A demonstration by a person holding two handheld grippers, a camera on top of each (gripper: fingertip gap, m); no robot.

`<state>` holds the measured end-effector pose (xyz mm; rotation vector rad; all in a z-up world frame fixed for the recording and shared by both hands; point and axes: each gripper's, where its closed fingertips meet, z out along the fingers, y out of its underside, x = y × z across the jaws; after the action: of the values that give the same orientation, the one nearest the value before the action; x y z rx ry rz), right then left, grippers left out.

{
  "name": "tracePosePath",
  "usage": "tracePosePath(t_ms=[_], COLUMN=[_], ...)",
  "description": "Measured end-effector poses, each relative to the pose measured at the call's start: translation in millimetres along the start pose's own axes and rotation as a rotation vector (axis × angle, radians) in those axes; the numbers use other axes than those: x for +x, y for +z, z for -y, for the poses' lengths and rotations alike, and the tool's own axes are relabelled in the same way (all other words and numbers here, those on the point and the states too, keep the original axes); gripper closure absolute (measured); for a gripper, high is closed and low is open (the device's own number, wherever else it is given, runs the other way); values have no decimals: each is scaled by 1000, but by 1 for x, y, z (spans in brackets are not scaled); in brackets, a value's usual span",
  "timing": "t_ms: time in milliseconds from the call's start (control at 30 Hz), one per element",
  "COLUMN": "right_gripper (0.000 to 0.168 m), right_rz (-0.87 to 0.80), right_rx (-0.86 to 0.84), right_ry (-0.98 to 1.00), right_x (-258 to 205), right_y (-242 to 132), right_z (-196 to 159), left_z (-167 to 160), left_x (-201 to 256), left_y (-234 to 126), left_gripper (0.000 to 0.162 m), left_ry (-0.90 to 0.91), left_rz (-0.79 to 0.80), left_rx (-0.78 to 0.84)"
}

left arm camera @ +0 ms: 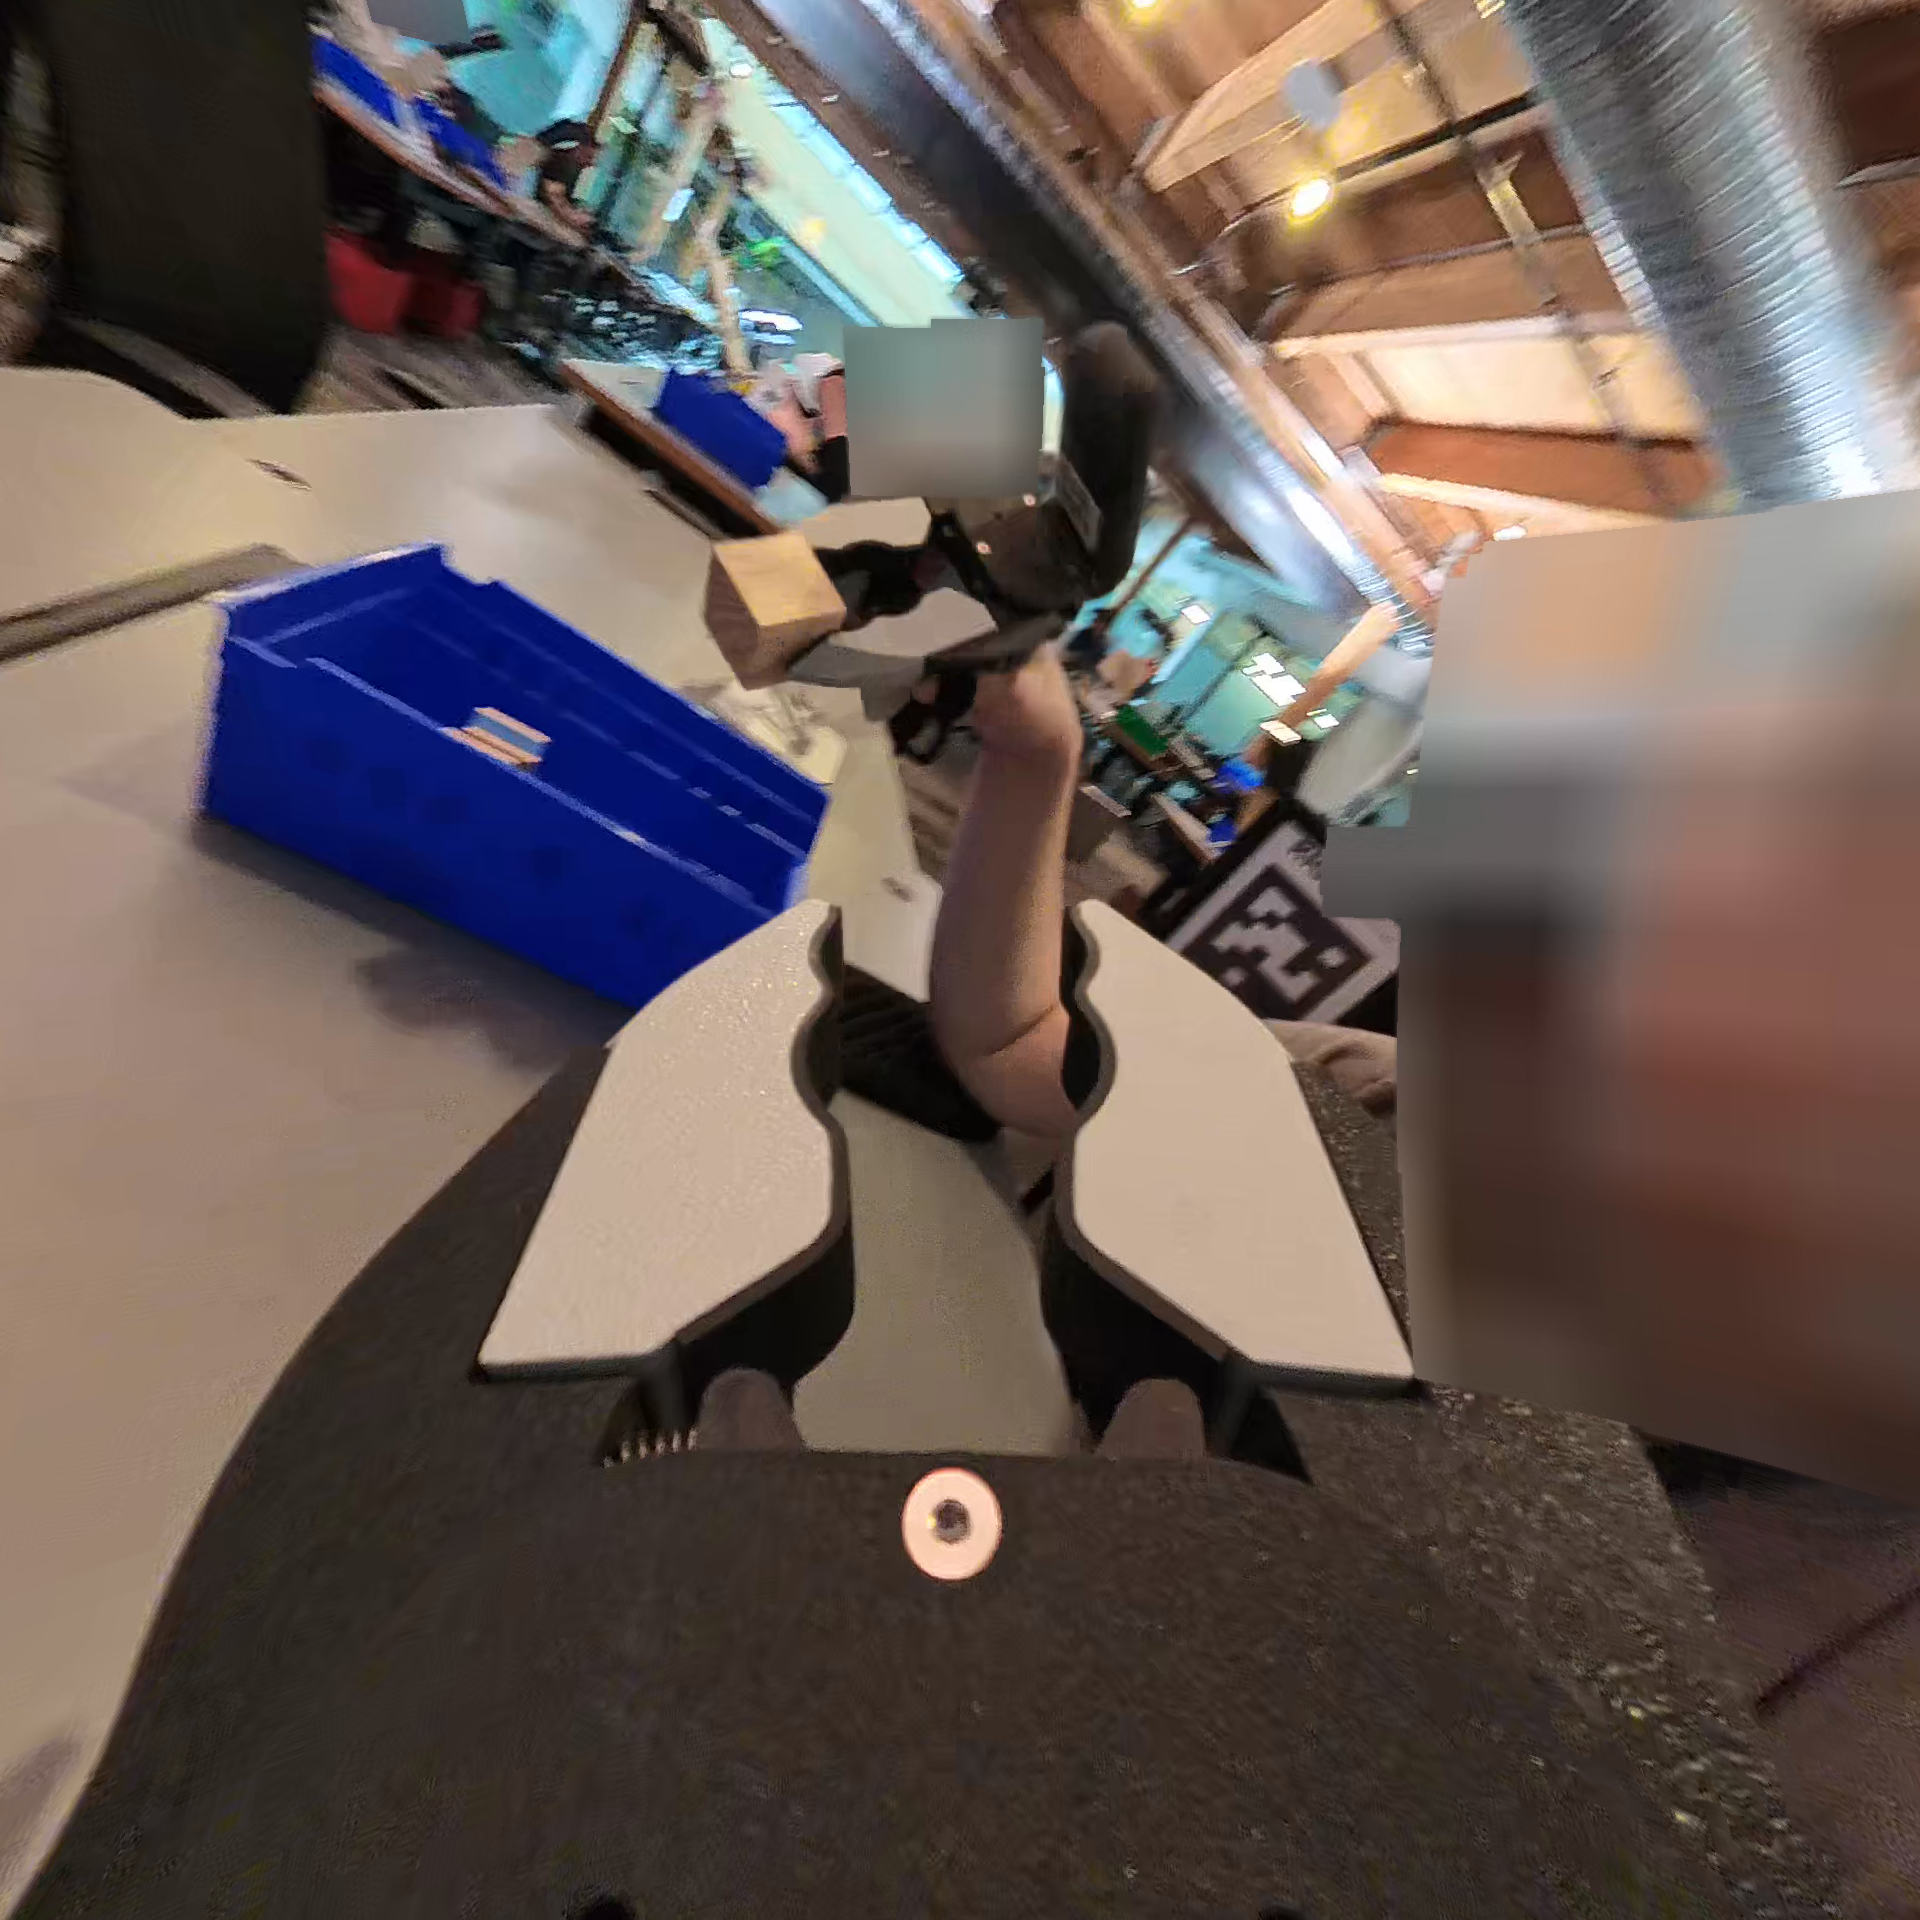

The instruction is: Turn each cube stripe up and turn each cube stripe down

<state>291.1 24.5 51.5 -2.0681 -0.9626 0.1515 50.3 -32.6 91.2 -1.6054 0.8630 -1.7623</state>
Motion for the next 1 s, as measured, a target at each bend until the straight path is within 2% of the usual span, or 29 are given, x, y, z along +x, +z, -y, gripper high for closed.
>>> tracePosePath(t_ms=[100, 167, 233, 300, 433, 633, 733, 833, 1000], right_gripper=[123, 123, 123, 123, 123, 121, 117, 115, 116], right_rz=[-46, -37, -8, 39, 81, 46, 36, -16, -154], right_rx=[-409, -592, -706, -785, -901, -939, -871, -689, -301], right_ry=[324, 384, 437, 469, 499, 455, 458, 443, 424], right_x=[45, 57, 60, 56, 51, 55, 58, 67, 90], right_y=[8, 20, 34, 45, 57, 65, 59, 40, 3], right_z=[-102, -147, -175, -194, -217, -224, -211, -177, -109], left_z=[6, 11, 14, 15, 25, 30, 23, 15, -22], left_x=[1, -11, -30, -37, -30, -15, -20, -24, -36], left_y=[-21, -41, -71, -98, -134, -152, -164, -184, -226], left_gripper=[125, 131, 131, 129, 127, 123, 120, 120, 125], left_ry=[69, 109, 164, 233, 367, 434, 423, 409, 248], left_rz=[120, 293, 538, 712, 885, 916, 960, 1029, 1152], left_rx=[-21, -32, -66, -112, -126, -111, -166, -221, -382])
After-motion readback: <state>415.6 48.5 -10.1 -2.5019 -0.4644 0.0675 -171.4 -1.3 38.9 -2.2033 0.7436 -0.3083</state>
